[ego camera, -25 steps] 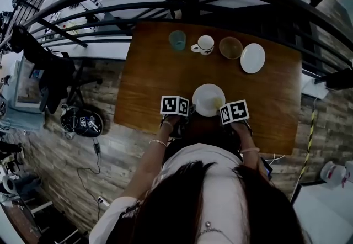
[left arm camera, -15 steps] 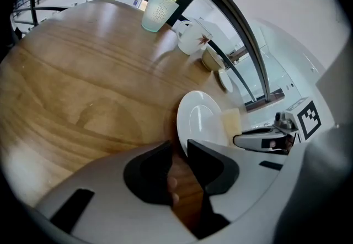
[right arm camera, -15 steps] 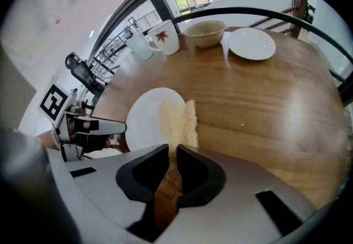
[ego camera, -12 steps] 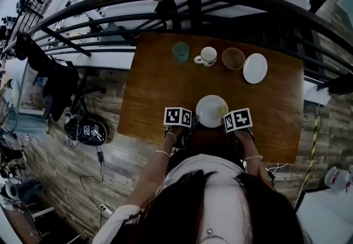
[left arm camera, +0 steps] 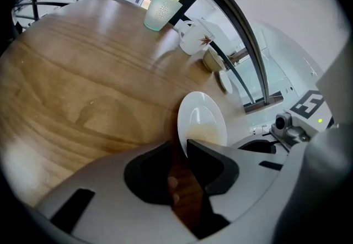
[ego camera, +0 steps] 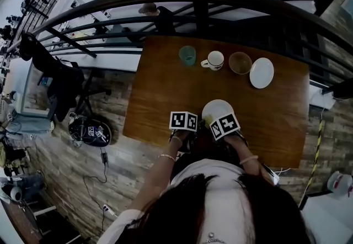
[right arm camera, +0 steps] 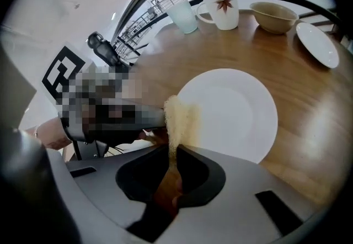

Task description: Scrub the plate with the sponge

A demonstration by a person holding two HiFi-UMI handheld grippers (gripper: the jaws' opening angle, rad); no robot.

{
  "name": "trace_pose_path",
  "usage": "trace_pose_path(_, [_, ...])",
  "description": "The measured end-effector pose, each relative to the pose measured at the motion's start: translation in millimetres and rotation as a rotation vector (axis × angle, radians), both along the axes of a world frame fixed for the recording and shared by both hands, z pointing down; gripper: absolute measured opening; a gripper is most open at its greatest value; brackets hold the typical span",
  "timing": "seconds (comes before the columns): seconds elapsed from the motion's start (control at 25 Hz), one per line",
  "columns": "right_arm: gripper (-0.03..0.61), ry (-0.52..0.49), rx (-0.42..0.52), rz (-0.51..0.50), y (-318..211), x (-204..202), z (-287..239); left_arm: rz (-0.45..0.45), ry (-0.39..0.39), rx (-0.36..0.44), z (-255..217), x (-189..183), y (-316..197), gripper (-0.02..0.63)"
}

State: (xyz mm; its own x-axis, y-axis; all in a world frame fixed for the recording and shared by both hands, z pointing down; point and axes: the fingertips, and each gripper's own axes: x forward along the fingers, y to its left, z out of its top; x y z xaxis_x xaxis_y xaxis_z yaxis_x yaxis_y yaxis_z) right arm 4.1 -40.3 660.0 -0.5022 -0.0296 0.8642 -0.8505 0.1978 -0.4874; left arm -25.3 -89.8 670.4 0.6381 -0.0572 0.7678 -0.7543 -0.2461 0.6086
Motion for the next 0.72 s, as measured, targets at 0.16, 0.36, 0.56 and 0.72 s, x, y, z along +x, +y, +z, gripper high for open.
trace_pose_path(0.16, [0.069,-0.02,-0.011,0.011,-1,-4,2,-0.002,0.005,-0.007,-1,-1,0,0.092])
trace_pose_path(0.36, [0.069,-0.027,-0.016,0.087,-3,13,5,0.0,-0.007,0.014,0,-1,-2,0.092])
trace_pose_path(0.56, [0.067,0.016,0.003,0.159,-4,43,7,0.0,-0.011,0.013,2,0,-1,0.092])
trace_pose_path(0.72, [0.068,0.028,0.013,0.239,-2,62,5,-0.002,-0.009,0.01,2,0,-2,0.092])
